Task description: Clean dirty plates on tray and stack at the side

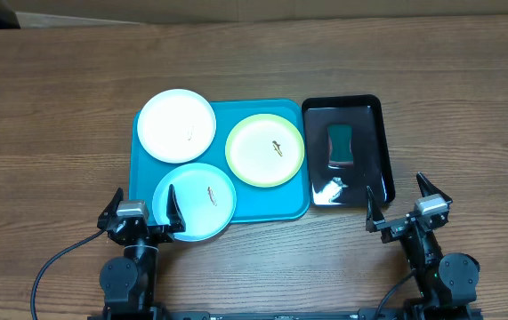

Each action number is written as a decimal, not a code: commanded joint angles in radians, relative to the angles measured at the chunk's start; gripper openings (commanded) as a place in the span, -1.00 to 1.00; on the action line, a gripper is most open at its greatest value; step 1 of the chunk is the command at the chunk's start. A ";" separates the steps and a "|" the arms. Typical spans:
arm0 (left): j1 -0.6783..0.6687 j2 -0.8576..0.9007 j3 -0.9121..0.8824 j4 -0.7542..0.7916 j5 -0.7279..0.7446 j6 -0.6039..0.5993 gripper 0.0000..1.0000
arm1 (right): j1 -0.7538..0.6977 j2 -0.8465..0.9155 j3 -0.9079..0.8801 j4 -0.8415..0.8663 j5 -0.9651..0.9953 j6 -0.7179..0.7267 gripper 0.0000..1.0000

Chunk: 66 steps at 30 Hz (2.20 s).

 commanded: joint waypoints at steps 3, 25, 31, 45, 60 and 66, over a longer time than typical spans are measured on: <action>-0.004 -0.011 -0.003 0.001 0.008 0.019 0.99 | 0.005 -0.010 -0.010 0.005 0.009 0.000 1.00; -0.004 -0.011 -0.003 0.000 0.016 0.014 1.00 | 0.005 -0.010 -0.010 0.005 0.009 0.000 1.00; -0.004 -0.010 0.003 -0.001 0.116 -0.019 0.99 | 0.005 -0.010 -0.010 0.005 0.009 0.000 1.00; -0.005 0.463 0.751 -0.619 0.435 -0.063 1.00 | 0.005 -0.010 -0.010 0.005 0.009 0.000 1.00; -0.014 1.361 1.614 -1.056 0.554 -0.171 -0.57 | 0.005 -0.010 -0.010 0.005 0.009 0.000 1.00; -0.061 1.578 1.691 -1.180 0.450 -0.215 -0.56 | 0.005 -0.010 -0.010 0.005 0.009 0.000 1.00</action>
